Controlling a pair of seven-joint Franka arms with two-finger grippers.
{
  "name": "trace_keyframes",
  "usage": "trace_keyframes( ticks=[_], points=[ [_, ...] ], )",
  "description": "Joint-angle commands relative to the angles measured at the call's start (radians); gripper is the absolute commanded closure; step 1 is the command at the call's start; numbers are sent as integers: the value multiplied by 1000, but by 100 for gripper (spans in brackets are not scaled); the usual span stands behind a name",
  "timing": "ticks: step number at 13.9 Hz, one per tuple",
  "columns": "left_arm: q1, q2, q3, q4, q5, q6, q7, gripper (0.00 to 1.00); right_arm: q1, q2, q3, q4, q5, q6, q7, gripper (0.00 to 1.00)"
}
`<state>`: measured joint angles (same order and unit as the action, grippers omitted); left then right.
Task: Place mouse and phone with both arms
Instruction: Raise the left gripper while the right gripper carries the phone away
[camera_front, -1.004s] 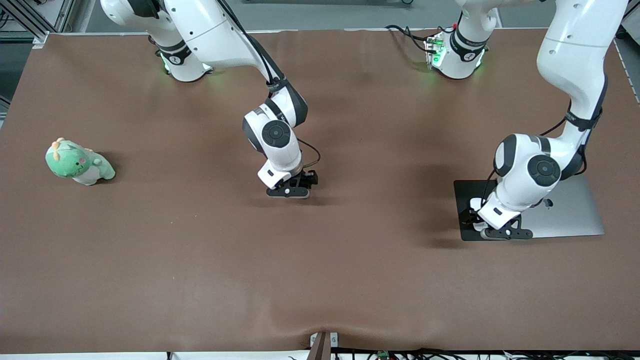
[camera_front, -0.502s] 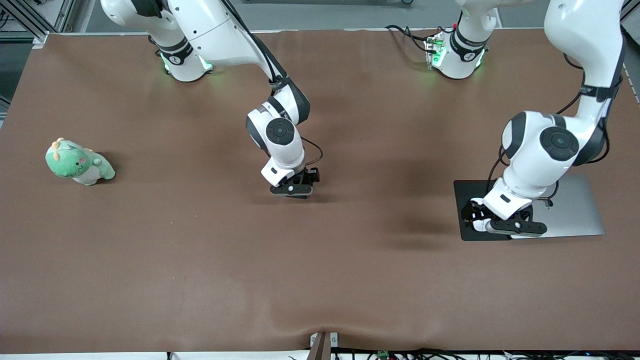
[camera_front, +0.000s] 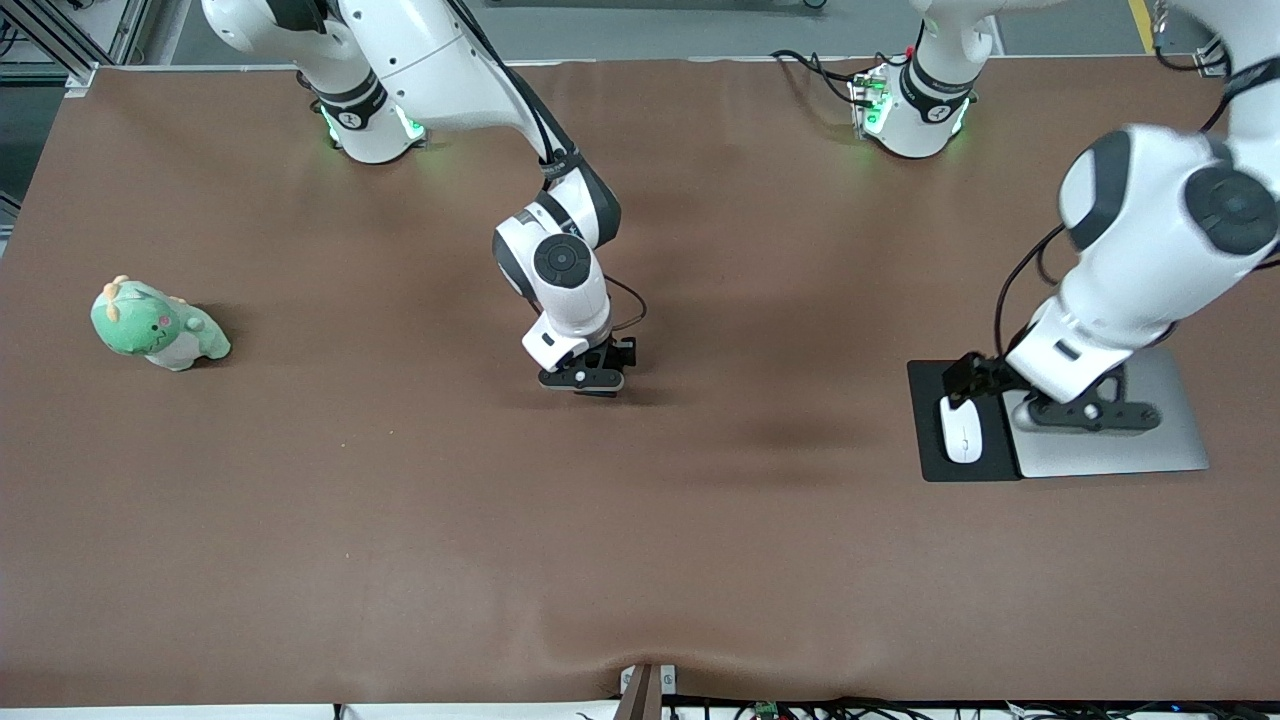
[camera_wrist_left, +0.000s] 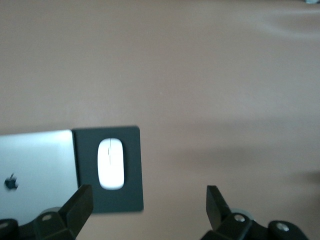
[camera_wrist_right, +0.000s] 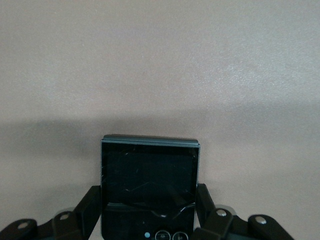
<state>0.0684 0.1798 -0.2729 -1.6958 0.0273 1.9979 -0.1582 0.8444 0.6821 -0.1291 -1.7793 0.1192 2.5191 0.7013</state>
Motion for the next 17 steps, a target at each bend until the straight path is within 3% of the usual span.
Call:
trace_keyframes(
  ticks=[1,7,12,15,17],
  points=[
    [5,-20,-19,97,-29,-160,-6,0,4,-35,-20,-12,-6,-40,33,100],
    [5,-63,-62,198,-29,-315,-47,0,-25,-245,-200,-6,-7,-380,-60,100],
    [5,-118,-87,199,-32,-367,-80,0,-99,-326,-430,20,-4,-597,-499,100],
    [-31,-137,-69,188,-40,-376,-87,0,-247,-338,-455,17,4,-621,-747,100],
    [-91,-154,-5,180,-40,-387,-86,0,-321,-332,-455,17,8,-622,-862,100]
  ],
)
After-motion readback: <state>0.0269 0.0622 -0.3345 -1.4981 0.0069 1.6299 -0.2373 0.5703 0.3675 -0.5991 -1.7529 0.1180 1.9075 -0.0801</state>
